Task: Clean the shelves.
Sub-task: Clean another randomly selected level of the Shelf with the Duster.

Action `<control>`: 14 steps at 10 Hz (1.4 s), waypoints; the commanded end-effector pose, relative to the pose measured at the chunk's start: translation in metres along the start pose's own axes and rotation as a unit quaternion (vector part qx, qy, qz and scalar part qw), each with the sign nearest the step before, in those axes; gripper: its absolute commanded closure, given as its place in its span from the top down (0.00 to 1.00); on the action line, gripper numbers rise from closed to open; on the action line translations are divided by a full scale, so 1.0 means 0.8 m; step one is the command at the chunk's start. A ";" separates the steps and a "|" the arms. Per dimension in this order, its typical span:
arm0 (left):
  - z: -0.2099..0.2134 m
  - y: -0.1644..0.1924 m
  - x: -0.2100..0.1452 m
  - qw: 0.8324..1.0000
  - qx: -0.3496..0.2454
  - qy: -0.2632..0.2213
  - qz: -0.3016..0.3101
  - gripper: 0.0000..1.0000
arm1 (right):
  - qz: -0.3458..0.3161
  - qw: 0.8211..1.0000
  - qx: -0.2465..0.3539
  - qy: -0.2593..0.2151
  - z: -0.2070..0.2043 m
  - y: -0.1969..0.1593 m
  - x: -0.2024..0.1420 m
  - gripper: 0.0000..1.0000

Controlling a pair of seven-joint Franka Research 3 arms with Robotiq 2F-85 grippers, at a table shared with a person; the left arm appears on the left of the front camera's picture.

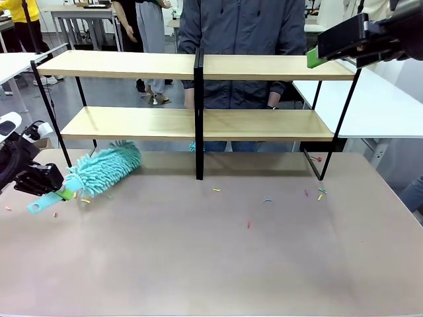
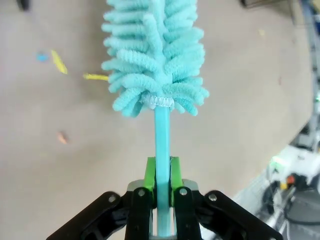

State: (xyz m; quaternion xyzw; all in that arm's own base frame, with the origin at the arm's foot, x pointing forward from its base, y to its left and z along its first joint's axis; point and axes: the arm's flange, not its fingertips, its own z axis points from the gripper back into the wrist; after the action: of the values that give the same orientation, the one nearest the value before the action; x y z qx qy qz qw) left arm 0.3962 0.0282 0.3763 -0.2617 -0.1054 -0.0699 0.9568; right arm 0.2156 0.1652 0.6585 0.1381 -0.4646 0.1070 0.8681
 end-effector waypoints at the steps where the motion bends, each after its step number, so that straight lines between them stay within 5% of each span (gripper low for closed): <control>1: -0.005 -0.002 -0.001 0.997 0.029 -0.051 0.053 0.13 | -0.001 1.000 -0.004 0.002 0.000 -0.001 0.000 1.00; 5: -0.002 0.010 -0.002 0.993 0.066 0.013 0.096 0.13 | -0.001 1.000 -0.004 0.002 0.000 -0.001 0.000 1.00; 9: 0.007 0.012 -0.008 0.983 0.108 -0.050 0.141 0.13 | -0.001 1.000 -0.004 0.002 0.000 -0.001 0.000 1.00; 11: 0.003 0.015 -0.009 0.971 0.154 -0.044 0.177 0.13 | -0.001 1.000 -0.004 0.002 0.000 -0.001 0.000 1.00; 14: -0.002 -0.001 -0.020 0.961 0.187 -0.127 0.157 0.13 | -0.001 1.000 -0.004 0.002 0.000 -0.001 0.000 1.00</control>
State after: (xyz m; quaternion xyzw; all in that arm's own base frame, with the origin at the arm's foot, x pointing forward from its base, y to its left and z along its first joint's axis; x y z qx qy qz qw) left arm 0.4206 0.0322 0.3837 -0.1339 -0.1451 0.1109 0.9740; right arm 0.2156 0.1652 0.6585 0.1381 -0.4645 0.1070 0.8682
